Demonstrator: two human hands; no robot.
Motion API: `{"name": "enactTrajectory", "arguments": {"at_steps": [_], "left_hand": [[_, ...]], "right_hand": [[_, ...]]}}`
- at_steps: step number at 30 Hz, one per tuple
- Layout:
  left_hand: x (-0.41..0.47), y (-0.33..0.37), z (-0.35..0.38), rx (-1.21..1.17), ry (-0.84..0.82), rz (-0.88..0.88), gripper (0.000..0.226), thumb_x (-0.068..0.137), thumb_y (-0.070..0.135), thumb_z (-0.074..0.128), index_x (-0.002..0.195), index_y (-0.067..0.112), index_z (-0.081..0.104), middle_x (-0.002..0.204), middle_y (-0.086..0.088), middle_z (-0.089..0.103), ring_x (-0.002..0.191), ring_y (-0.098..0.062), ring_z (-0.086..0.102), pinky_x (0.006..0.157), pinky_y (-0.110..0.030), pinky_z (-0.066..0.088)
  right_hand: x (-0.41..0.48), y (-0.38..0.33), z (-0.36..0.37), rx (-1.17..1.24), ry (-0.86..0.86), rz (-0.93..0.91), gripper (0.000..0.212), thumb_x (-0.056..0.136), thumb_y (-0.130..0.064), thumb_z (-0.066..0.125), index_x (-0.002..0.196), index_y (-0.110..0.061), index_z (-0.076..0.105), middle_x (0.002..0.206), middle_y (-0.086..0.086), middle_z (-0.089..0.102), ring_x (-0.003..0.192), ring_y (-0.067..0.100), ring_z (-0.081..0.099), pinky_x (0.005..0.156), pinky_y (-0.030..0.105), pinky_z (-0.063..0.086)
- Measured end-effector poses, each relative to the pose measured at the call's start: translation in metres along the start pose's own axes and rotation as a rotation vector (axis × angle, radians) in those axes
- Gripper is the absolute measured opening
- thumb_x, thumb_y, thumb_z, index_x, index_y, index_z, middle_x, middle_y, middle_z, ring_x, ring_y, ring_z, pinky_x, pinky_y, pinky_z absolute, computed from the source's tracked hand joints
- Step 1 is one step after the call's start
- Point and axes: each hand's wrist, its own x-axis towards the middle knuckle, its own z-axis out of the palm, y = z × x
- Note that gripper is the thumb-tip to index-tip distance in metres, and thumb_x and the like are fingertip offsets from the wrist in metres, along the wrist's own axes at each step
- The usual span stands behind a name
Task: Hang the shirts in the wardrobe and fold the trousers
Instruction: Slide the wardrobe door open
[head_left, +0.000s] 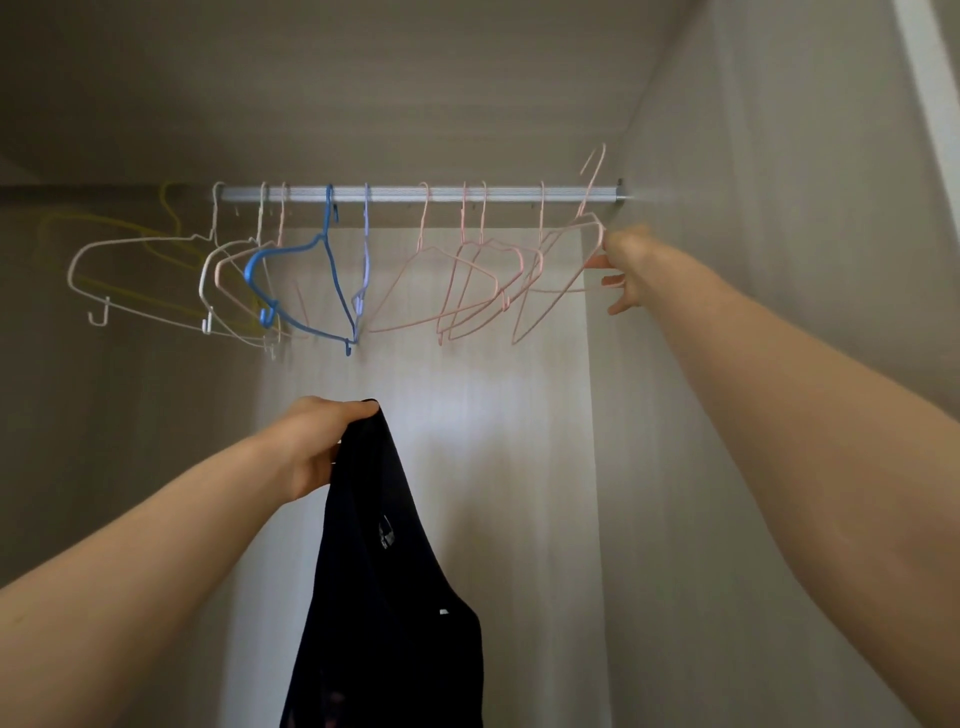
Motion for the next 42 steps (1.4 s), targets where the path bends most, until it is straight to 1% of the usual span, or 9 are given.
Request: {"name": "enactTrajectory", "arguments": {"at_steps": [3,5,11,14,19,25,31,37,42], "left_hand": [[-0.003,-0.006,-0.001,0.009,-0.006,-0.009,0.023,0.095,0.019,0.064,0.107,-0.001,0.063,0.101,-0.015,0.066,0.085,-0.028,0.064,0.065,-0.036,0.053],[-0.007,-0.011,-0.002,0.007,-0.01,-0.013,0.022,0.095,0.019,0.064,0.106,0.0,0.063,0.099,-0.014,0.065,0.083,-0.026,0.063,0.063,-0.035,0.052],[-0.02,-0.025,-0.007,-0.017,-0.02,-0.035,0.018,0.094,0.018,0.065,0.101,0.001,0.063,0.09,-0.011,0.063,0.076,-0.025,0.061,0.061,-0.035,0.051],[-0.03,-0.036,-0.012,-0.024,-0.011,-0.045,0.016,0.094,0.018,0.065,0.099,0.002,0.063,0.088,-0.01,0.063,0.075,-0.024,0.061,0.063,-0.035,0.051],[-0.051,-0.053,-0.02,-0.005,0.019,-0.044,0.009,0.094,0.014,0.065,0.094,0.005,0.063,0.091,-0.01,0.065,0.079,-0.023,0.064,0.068,-0.035,0.054],[-0.072,-0.077,-0.038,0.08,0.061,-0.05,0.007,0.09,0.013,0.069,0.091,0.007,0.065,0.098,-0.012,0.069,0.089,-0.025,0.068,0.076,-0.036,0.054],[-0.081,-0.111,-0.063,0.261,0.111,-0.056,0.021,0.089,0.021,0.072,0.099,0.003,0.068,0.099,-0.013,0.071,0.089,-0.026,0.07,0.079,-0.036,0.058],[-0.082,-0.146,-0.094,0.458,0.194,-0.085,0.022,0.089,0.023,0.071,0.096,0.002,0.07,0.1,-0.016,0.071,0.093,-0.03,0.069,0.09,-0.042,0.056],[-0.08,-0.169,-0.113,0.527,0.237,-0.115,0.017,0.092,0.012,0.064,0.104,0.002,0.07,0.095,-0.011,0.066,0.081,-0.023,0.063,0.079,-0.032,0.051]], "right_hand": [[-0.011,0.013,-0.001,0.008,0.037,-0.07,0.035,0.1,-0.011,0.041,0.133,-0.004,0.05,0.127,0.013,0.059,0.12,0.03,0.051,0.098,0.051,0.041],[-0.019,0.026,0.0,-0.014,0.063,-0.111,0.037,0.1,-0.014,0.04,0.135,-0.004,0.047,0.137,0.014,0.052,0.107,0.024,0.051,0.098,0.043,0.043],[-0.049,0.08,0.003,0.004,0.202,-0.075,0.039,0.101,-0.025,0.034,0.133,-0.006,0.042,0.131,0.01,0.058,0.108,0.029,0.051,0.095,0.046,0.047],[-0.081,0.11,0.006,0.045,0.183,-0.022,0.03,0.099,-0.024,0.033,0.119,-0.007,0.048,0.119,0.011,0.063,0.097,0.027,0.056,0.09,0.05,0.05],[-0.143,0.154,0.01,0.052,0.08,0.088,0.025,0.099,-0.02,0.031,0.116,-0.011,0.048,0.102,0.008,0.07,0.102,0.028,0.062,0.079,0.048,0.055],[-0.219,0.183,0.02,0.116,-0.115,0.243,0.02,0.098,-0.011,0.039,0.113,-0.006,0.05,0.08,0.008,0.069,0.074,0.022,0.067,0.074,0.044,0.06],[-0.28,0.196,0.033,0.121,-0.319,0.357,0.012,0.094,-0.013,0.052,0.083,-0.012,0.057,0.059,0.001,0.06,0.05,0.016,0.048,0.054,0.028,0.05],[-0.32,0.2,0.04,0.199,-0.485,0.38,0.018,0.098,-0.014,0.048,0.08,-0.012,0.052,0.048,-0.001,0.042,0.041,0.014,0.032,0.048,0.023,0.037],[-0.332,0.202,0.033,0.274,-0.578,0.417,0.02,0.098,-0.011,0.044,0.079,-0.014,0.049,0.047,-0.004,0.025,0.041,0.011,0.017,0.047,0.021,0.027]]}}
